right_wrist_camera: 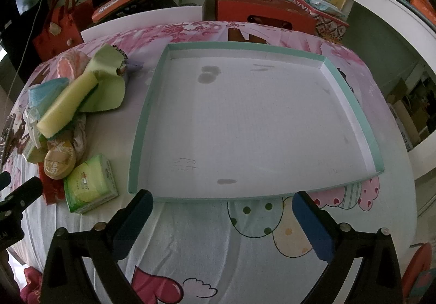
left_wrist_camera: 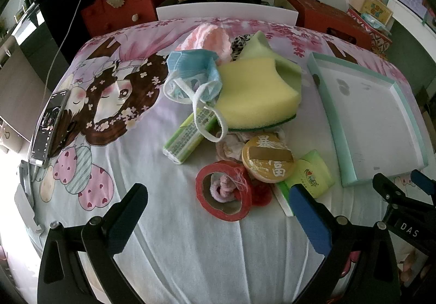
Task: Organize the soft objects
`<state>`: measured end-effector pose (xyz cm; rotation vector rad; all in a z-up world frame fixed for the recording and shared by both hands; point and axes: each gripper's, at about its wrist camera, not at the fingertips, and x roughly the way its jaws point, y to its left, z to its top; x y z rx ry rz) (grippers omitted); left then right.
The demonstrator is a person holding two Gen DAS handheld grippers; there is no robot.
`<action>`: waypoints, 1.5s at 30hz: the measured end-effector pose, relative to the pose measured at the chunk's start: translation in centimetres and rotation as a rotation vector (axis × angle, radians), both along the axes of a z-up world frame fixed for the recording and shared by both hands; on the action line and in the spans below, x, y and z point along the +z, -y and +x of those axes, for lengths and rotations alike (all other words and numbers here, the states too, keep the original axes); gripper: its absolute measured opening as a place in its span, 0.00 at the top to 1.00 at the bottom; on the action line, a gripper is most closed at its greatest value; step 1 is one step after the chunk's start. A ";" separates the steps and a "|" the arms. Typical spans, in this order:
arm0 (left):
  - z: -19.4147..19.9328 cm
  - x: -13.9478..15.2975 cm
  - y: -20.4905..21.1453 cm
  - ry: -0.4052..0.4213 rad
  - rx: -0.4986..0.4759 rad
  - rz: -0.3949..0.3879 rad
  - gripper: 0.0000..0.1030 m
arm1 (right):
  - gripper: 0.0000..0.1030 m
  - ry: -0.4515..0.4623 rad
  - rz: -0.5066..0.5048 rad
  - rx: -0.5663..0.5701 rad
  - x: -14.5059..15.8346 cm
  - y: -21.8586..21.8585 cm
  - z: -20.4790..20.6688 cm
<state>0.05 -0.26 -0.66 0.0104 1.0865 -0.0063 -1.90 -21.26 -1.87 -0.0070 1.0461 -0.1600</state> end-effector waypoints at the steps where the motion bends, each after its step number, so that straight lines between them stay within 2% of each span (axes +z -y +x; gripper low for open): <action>1: 0.0 0.0 0.0 0.000 0.000 0.000 0.00 | 0.00 0.000 0.000 0.000 0.0 0.0 0.0; 36: 0.0 0.8 -0.3 0.015 0.006 -0.014 0.00 | 0.00 -0.002 -0.001 0.001 0.0 0.0 -0.1; 40: -0.2 1.9 -1.7 0.056 0.041 -0.070 0.00 | 0.00 0.075 0.017 0.031 1.4 -0.7 -0.8; 42: -0.3 2.1 -2.5 0.072 0.062 -0.092 0.00 | 0.00 0.117 0.048 0.081 2.1 -1.4 -1.1; 45: -0.2 2.0 -3.4 0.076 0.095 -0.094 0.00 | 0.00 0.126 0.075 0.145 2.0 -2.7 -1.2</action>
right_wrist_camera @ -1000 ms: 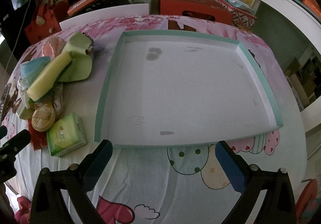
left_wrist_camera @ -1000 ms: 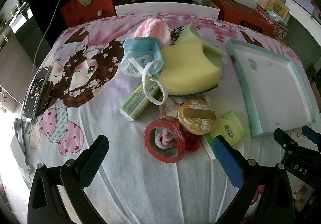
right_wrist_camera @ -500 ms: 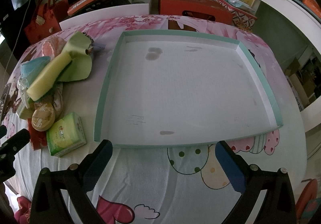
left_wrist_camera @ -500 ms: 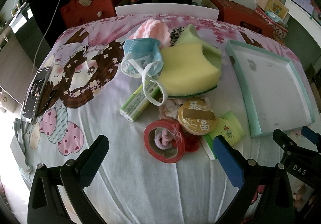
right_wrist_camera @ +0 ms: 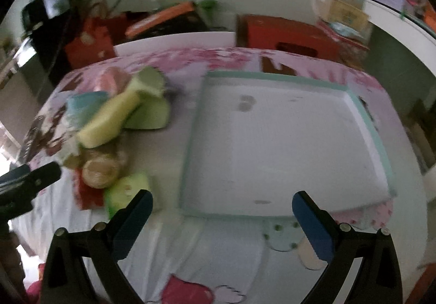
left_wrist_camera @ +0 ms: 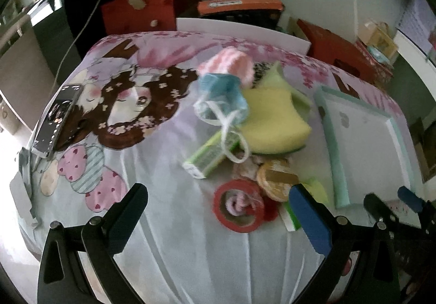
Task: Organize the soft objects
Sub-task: 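Grasp the red tape roll with the left tool while the right grasps the tissue pack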
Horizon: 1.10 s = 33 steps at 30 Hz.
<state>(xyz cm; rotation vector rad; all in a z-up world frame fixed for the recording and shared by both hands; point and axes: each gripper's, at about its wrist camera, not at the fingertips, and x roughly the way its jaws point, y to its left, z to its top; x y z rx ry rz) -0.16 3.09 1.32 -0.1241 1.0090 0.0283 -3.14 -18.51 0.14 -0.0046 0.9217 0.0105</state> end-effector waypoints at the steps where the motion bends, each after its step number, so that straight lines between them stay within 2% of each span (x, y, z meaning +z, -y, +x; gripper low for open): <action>1: 0.0 -0.1 -0.2 0.000 0.006 0.000 0.00 | 0.00 -0.001 0.004 0.009 0.0 -0.3 0.0; 6: 0.3 -1.0 -0.2 -0.024 -0.010 0.001 0.00 | 0.00 -0.004 0.064 0.096 -0.4 -2.5 0.1; 10: 0.6 -2.0 0.0 -0.074 -0.031 -0.009 0.00 | 0.00 -0.025 0.107 0.149 -0.9 -3.8 0.2; 13: 1.2 -3.5 -0.4 -0.146 -0.030 -0.061 0.00 | 0.00 -0.043 0.091 0.141 -1.4 -4.0 0.3; 16: 1.5 -4.2 -1.0 -0.167 -0.006 -0.087 0.01 | 0.00 -0.065 0.091 0.128 -1.9 -3.8 0.6; 18: 1.8 -4.9 -0.9 -0.191 -0.012 -0.109 0.06 | 0.00 -0.074 0.084 0.123 -2.1 -3.8 1.0; 20: 2.3 -5.6 -0.7 -0.222 -0.027 -0.134 0.23 | 0.00 -0.084 0.077 0.122 -2.4 -3.8 1.2; 22: 2.5 -6.1 -0.8 -0.239 -0.040 -0.186 0.26 | 0.00 -0.090 0.073 0.125 -2.4 -3.9 1.2; 25: 2.5 -6.1 -1.0 -0.232 -0.034 -0.198 0.28 | 0.00 -0.092 0.068 0.129 -2.5 -4.0 1.2; 27: 2.5 -6.1 -1.0 -0.229 -0.036 -0.205 0.32 | 0.00 -0.095 0.063 0.132 -2.5 -4.1 1.3; 29: 2.4 -6.0 -1.1 -0.225 -0.046 -0.225 0.42 | 0.00 -0.097 0.060 0.134 -2.5 -4.3 1.2; 33: 2.5 -5.9 -0.6 -0.228 -0.068 -0.249 0.47 | 0.00 -0.100 0.055 0.137 -2.6 -4.3 1.2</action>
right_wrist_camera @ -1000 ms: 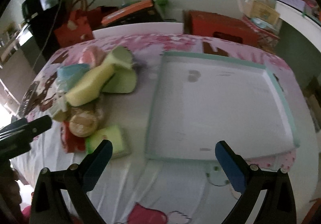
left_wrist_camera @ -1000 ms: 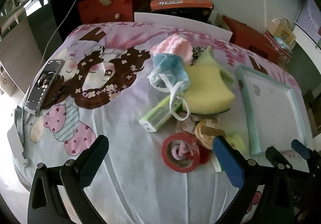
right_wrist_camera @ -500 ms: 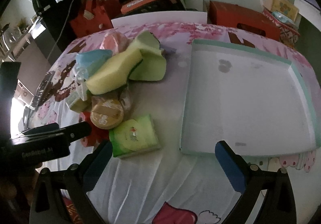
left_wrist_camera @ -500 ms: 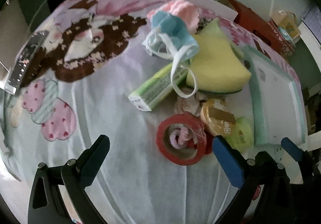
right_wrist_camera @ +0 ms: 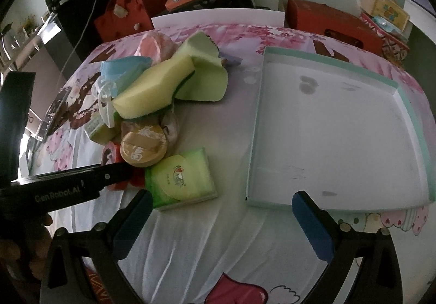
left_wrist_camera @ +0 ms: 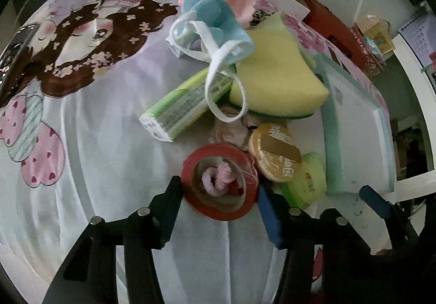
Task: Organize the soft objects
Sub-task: 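Grasp the red tape roll with the left tool while the right grasps the tissue pack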
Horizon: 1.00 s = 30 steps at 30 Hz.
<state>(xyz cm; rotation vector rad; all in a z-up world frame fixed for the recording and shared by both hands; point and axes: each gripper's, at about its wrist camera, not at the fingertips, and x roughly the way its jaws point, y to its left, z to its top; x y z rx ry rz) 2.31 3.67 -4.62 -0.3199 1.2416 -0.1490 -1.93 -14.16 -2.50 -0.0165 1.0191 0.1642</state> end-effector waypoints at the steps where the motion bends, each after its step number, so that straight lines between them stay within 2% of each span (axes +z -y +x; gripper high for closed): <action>1: 0.1 0.0 0.0 0.000 0.000 0.000 0.47 | 0.00 -0.001 -0.002 0.000 0.0 0.0 0.0; 6: 0.0 0.4 -0.2 0.017 0.009 -0.007 0.48 | 0.00 0.000 -0.001 0.003 -0.1 -0.1 0.0; 15: -1.9 3.4 -1.4 0.097 0.026 -0.004 0.49 | 0.00 0.025 0.048 0.059 0.4 -1.0 -0.2; 20: -2.6 4.6 -3.0 0.122 0.087 -0.009 0.49 | 0.00 0.056 0.067 0.123 0.8 -2.1 -0.5; 25: -2.5 4.5 -3.9 0.125 0.127 -0.025 0.49 | 0.07 0.080 0.023 0.198 0.6 -4.1 -0.4; 30: -2.4 4.2 -4.2 0.115 0.136 -0.040 0.49 | 0.16 0.042 -0.006 0.187 -0.6 -4.3 0.8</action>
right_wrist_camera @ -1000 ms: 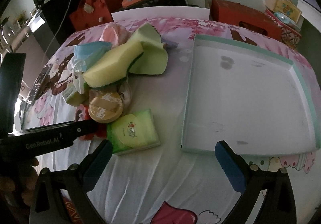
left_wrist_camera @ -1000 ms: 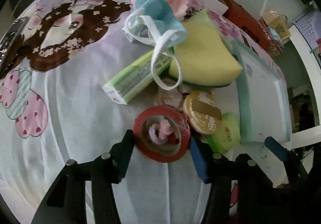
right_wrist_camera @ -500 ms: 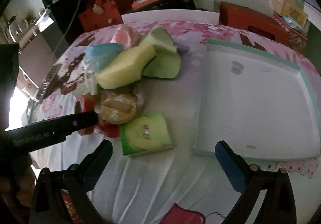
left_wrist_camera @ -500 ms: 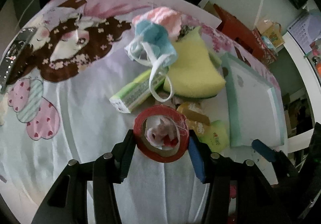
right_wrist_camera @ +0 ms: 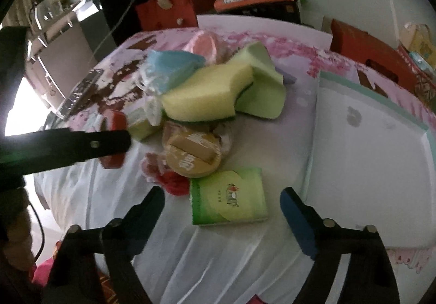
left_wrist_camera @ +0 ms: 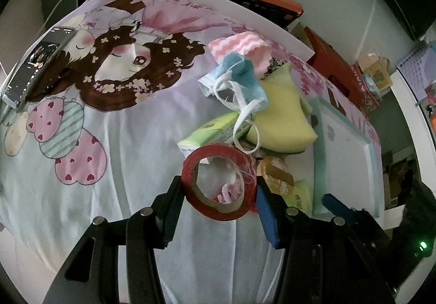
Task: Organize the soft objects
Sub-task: 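Grasp the red tape roll with the left tool while the right grasps the tissue pack, then release the tape roll into the tray with the left tool while the right drops the tissue pack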
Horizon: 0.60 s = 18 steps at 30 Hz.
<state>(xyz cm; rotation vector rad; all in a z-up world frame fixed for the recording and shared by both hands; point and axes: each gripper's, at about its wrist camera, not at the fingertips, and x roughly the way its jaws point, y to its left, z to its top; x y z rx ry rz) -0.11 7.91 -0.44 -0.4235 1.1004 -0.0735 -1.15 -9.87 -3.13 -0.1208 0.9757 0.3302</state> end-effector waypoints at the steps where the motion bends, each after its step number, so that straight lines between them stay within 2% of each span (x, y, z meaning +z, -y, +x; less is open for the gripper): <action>1: 0.0 0.0 0.0 -0.001 0.000 -0.002 0.49 | 0.16 -0.012 -0.008 -0.007 -0.3 0.1 0.3; 8: -0.1 -0.2 -0.1 -0.007 -0.001 -0.013 0.49 | 0.21 -0.043 -0.056 -0.002 -1.7 0.1 0.9; 13: 0.0 -0.4 -0.1 -0.013 -0.003 -0.013 0.49 | 0.29 -0.089 -0.075 0.001 -2.8 -0.2 1.2; 18: 0.0 -0.4 0.0 -0.015 -0.004 -0.012 0.49 | 0.35 -0.091 -0.073 -0.004 -2.8 -0.1 1.3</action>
